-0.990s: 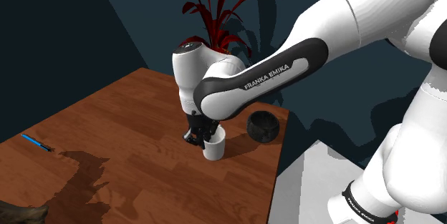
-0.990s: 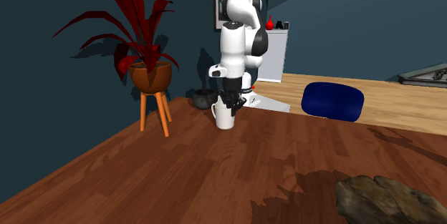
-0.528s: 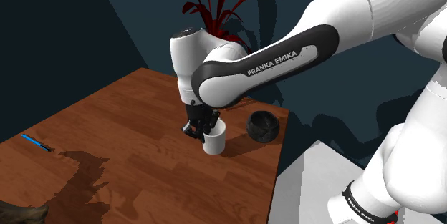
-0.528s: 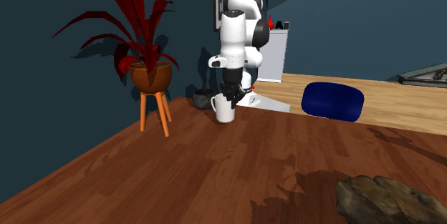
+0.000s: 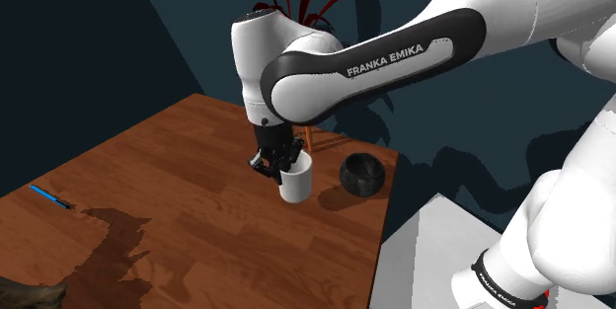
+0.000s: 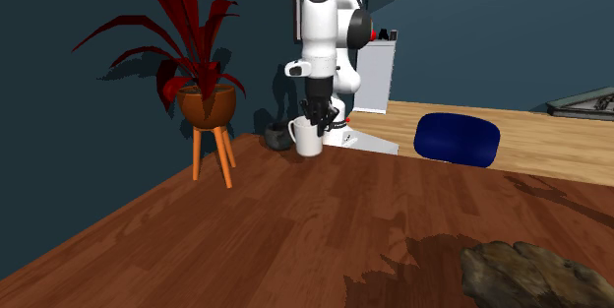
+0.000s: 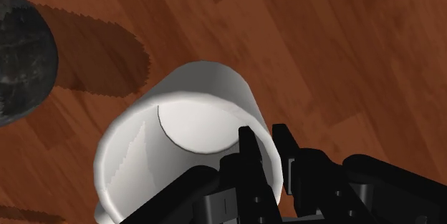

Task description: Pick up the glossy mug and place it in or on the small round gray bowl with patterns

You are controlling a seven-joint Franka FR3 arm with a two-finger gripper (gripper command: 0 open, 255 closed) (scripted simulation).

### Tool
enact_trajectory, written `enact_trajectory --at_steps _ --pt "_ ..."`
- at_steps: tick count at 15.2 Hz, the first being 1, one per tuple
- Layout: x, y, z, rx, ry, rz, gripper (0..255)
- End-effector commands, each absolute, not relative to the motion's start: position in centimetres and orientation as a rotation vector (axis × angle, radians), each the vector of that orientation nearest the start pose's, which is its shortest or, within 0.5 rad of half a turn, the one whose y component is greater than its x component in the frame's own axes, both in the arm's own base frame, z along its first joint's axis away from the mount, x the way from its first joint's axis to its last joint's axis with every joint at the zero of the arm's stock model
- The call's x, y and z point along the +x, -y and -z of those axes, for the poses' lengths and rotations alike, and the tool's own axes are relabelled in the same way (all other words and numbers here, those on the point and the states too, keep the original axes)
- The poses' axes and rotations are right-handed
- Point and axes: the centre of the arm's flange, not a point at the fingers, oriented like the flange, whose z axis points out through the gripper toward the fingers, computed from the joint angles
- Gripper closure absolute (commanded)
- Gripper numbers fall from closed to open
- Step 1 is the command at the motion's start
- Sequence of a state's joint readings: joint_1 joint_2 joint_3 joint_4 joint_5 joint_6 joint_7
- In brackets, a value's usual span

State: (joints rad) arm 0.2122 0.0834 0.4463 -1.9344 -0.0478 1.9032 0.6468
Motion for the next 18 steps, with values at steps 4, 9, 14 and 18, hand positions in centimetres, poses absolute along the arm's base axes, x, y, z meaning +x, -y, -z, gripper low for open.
enact_trajectory --at_steps 4,9,14,18 --pt "45.0 -34.0 -46.4 -3.210 0.048 -0.128 255" --pt "45.0 -34.0 -49.1 -3.210 0.048 -0.128 255" --pt "45.0 -34.0 -51.7 -3.210 0.048 -0.128 255" --pt "44.7 -32.7 -53.2 -3.210 0.048 -0.128 255"
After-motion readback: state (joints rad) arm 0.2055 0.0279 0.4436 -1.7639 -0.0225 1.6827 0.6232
